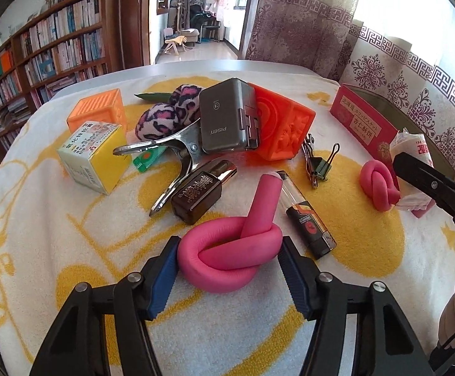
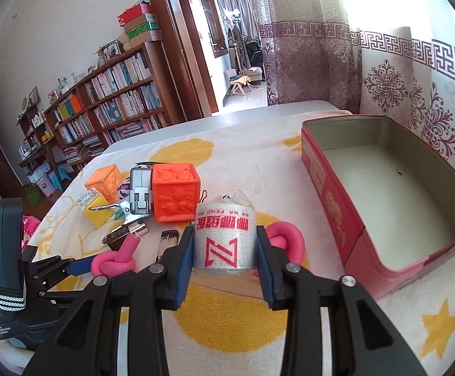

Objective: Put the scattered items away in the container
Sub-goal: 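Grasp the tape roll with the right tool while the left tool grasps the pink foam knot, then carry both items into the red tin and open both tools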

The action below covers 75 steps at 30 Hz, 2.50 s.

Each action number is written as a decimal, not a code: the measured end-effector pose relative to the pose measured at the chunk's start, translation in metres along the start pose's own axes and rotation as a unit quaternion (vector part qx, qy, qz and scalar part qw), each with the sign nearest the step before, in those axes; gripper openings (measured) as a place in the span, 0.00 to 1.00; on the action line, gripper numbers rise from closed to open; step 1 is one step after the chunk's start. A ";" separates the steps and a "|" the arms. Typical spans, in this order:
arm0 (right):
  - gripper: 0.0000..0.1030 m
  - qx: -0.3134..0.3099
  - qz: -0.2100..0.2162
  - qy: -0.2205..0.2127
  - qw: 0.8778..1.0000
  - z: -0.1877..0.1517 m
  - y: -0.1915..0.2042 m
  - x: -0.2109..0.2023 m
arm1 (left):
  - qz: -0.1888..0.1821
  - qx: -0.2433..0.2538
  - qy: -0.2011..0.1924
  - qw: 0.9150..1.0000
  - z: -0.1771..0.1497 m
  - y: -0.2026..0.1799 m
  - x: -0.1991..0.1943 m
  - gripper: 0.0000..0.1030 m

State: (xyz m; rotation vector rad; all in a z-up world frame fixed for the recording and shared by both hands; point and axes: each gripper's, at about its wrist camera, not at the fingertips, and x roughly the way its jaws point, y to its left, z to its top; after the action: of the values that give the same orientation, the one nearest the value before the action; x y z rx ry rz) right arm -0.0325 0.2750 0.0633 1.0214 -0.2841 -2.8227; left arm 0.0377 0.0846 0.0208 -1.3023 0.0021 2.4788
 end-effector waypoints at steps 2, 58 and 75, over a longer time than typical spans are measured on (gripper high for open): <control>0.39 0.006 0.000 -0.003 1.000 0.001 -0.002 -0.001 | -0.004 -0.010 -0.006 1.000 0.002 0.002 -0.003 0.62; 0.40 0.151 -0.156 -0.107 0.970 0.028 -0.175 -0.064 | -0.228 0.062 -0.025 0.971 0.131 -0.228 0.012 0.63; 0.75 0.144 -0.172 -0.119 0.967 0.024 -0.171 -0.067 | -0.171 0.000 -0.025 0.985 0.137 -0.196 0.019 0.77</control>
State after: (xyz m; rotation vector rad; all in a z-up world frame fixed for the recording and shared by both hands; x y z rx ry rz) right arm -0.0064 0.4568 0.0853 0.8455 -0.6146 -3.3003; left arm -0.0234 0.2962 0.1150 -1.1304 -0.2161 2.2162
